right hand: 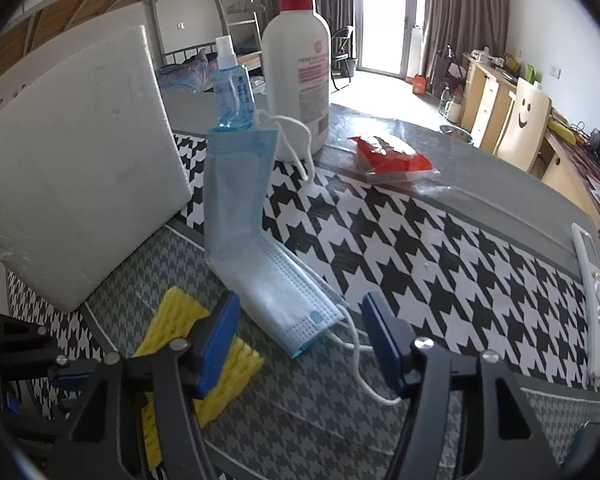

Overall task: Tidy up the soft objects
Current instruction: 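Grasp the yellow mesh sponge with the left gripper while the right gripper grasps the blue mask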

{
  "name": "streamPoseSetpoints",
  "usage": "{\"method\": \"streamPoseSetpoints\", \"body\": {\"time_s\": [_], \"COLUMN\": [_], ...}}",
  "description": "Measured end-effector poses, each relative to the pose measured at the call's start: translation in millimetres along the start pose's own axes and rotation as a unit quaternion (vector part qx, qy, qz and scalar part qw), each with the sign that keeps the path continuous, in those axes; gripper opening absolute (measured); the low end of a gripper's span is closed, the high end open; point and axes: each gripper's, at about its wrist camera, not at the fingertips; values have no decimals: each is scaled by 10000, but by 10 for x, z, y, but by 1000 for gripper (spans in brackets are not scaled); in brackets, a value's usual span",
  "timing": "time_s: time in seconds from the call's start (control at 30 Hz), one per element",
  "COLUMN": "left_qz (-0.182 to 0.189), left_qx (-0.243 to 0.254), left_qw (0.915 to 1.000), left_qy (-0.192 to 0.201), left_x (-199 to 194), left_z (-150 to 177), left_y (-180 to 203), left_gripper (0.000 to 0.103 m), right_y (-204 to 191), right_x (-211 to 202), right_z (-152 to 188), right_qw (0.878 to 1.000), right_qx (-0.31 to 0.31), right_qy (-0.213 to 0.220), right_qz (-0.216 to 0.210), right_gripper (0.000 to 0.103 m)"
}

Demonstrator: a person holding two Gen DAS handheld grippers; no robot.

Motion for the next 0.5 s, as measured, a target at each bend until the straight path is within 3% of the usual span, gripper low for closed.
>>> {"method": "streamPoseSetpoints", "body": {"time_s": [0.2, 0.4, 0.5], "left_qz": [12, -16, -35], "left_qx": [5, -23, -45], "left_qw": [10000, 10000, 10000], "left_qy": [56, 61, 72], "left_x": [-68, -121, -134], "left_z": [22, 52, 58], "left_y": [-21, -56, -64], "left_gripper": [12, 12, 12], "right_y": [1, -40, -71], "right_x": [79, 130, 159], "right_z": [-28, -57, -50], "right_qw": [9999, 9999, 9998], "right_qx": [21, -43, -57], "right_qy": [-102, -147, -205], "right_qz": [-21, 33, -3], "right_gripper": [58, 57, 48]}}
Point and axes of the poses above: each gripper's, at about its wrist camera, not at the fingertips, and x roughly the way its jaws point, y to its right, z to its underside, and after that the axes turned 1 degree about y, right-handed
